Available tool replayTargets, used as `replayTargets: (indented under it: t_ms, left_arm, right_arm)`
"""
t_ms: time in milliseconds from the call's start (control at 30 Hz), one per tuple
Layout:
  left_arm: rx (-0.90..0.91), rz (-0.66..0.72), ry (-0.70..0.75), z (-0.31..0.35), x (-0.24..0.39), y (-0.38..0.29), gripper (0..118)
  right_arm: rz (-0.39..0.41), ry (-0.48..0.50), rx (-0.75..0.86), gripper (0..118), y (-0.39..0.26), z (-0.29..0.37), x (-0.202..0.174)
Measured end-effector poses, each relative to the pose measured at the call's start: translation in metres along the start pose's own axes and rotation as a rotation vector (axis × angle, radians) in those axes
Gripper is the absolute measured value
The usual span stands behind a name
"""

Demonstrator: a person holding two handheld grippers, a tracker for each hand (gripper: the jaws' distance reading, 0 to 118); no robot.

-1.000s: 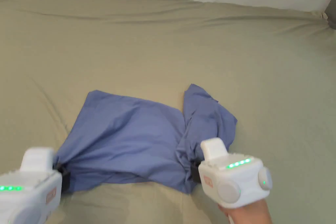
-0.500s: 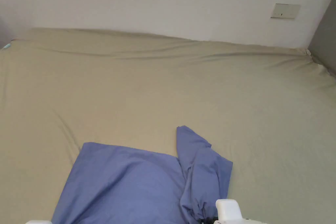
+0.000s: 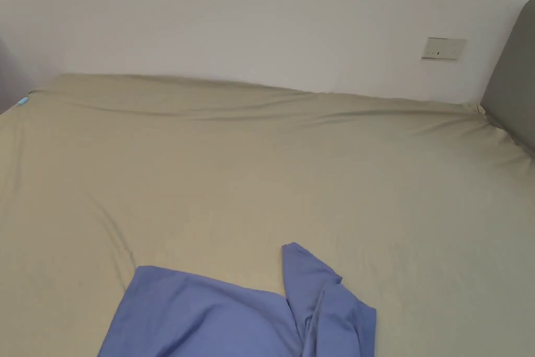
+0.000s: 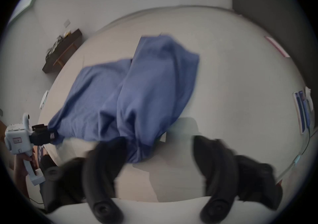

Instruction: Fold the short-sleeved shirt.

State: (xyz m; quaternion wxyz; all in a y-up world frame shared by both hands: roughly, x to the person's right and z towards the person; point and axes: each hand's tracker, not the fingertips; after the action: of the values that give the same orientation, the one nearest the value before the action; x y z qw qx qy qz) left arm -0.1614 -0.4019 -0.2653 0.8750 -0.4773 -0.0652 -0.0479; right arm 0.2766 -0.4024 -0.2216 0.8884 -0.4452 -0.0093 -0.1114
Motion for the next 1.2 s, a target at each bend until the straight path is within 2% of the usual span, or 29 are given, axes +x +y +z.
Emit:
replayTargets:
  t_ms: [33,100,200,367,467,500,533,567,600,633,667,700,800,900,1000,1200]
  left_arm:
    - [0.044,0.027,-0.01,0.01,-0.004,0.007,116]
    - [0.159,0.086,-0.029,0.034,-0.009,0.027,116]
    - [0.357,0.117,-0.024,0.077,-0.008,0.065,116]
    - [0.681,0.085,-0.095,0.159,0.018,0.118,116]
    - [0.851,0.042,-0.013,0.197,0.044,0.133,116]
    - [0.879,0.028,0.01,0.206,0.052,0.137,115]
    - [0.871,0.015,0.043,0.212,0.061,0.142,112]
    - [0.849,-0.004,0.042,0.217,0.068,0.146,100]
    - [0.857,-0.031,0.029,0.222,0.074,0.146,67]
    - [0.887,-0.035,0.046,0.226,0.082,0.144,37]
    - [0.923,-0.036,0.081,0.226,0.087,0.143,14]
    - [0.942,-0.054,0.096,0.227,0.093,0.141,8]
    - [0.941,-0.077,0.071,0.227,0.101,0.139,2]
    - [0.969,-0.064,0.07,0.228,0.102,0.136,0]
    - [0.954,-0.067,0.061,0.223,0.1,0.139,0]
    - [0.877,-0.067,0.056,0.198,0.093,0.144,0]
  right_arm:
    - [-0.009,-0.014,0.033,113,0.011,0.016,0.001]
    - [0.006,-0.059,0.14,113,0.033,0.045,0.005]
    - [0.083,-0.085,0.302,112,0.073,0.09,0.006]
    - [0.265,-0.16,0.585,112,0.122,0.162,-0.038]
    - [0.337,-0.151,0.695,111,0.135,0.192,-0.07]
    - [0.354,-0.141,0.722,105,0.137,0.199,-0.08]
    - [0.382,-0.125,0.742,95,0.137,0.205,-0.092]
    - [0.403,-0.113,0.753,76,0.135,0.21,-0.102]
    - [0.424,-0.117,0.766,40,0.132,0.212,-0.11]
    - [0.444,-0.129,0.777,14,0.127,0.212,-0.118]
    - [0.464,-0.132,0.788,0,0.124,0.211,-0.123]
    - [0.482,-0.133,0.809,0,0.121,0.21,-0.131]
    - [0.499,-0.12,0.784,0,0.121,0.208,-0.147]
    - [0.497,-0.121,0.8,0,0.111,0.207,-0.163]
    - [0.507,-0.138,0.813,0,0.114,0.199,-0.157]
    - [0.465,-0.111,0.775,0,0.126,0.183,-0.147]
